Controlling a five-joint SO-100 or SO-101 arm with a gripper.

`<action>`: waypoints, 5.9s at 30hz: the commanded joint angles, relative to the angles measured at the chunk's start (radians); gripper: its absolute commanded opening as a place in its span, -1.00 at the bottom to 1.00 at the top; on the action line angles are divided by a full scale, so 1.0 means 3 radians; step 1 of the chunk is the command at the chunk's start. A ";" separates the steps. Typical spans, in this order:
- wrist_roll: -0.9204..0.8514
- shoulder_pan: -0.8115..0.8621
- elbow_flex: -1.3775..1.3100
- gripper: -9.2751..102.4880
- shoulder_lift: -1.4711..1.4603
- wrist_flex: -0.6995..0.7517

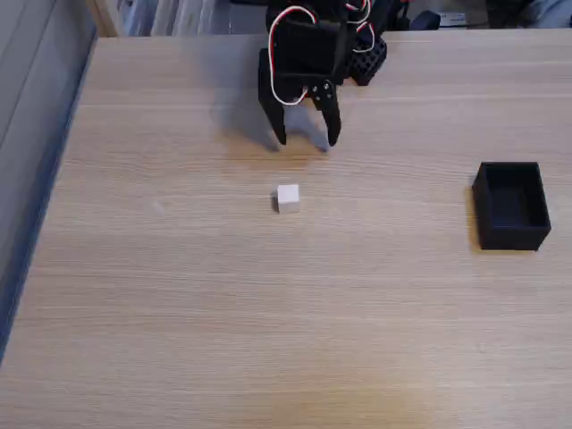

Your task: Pick a white block and place it in the black box.

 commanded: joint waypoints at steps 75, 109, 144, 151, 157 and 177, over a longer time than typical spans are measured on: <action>0.0752 -0.2838 -0.1565 -0.83 -0.0404 -0.0153; 0.1560 -0.3354 -0.3559 -0.39 -0.2756 0.0143; 0.0435 -0.1759 0.1099 -0.83 0.2015 0.0358; 0.0348 -0.1468 0.1621 -0.83 0.2700 0.0593; 0.0854 -0.1549 0.1631 -0.83 0.2940 0.0833; 0.0931 -0.1529 0.1631 -0.83 0.2945 0.0839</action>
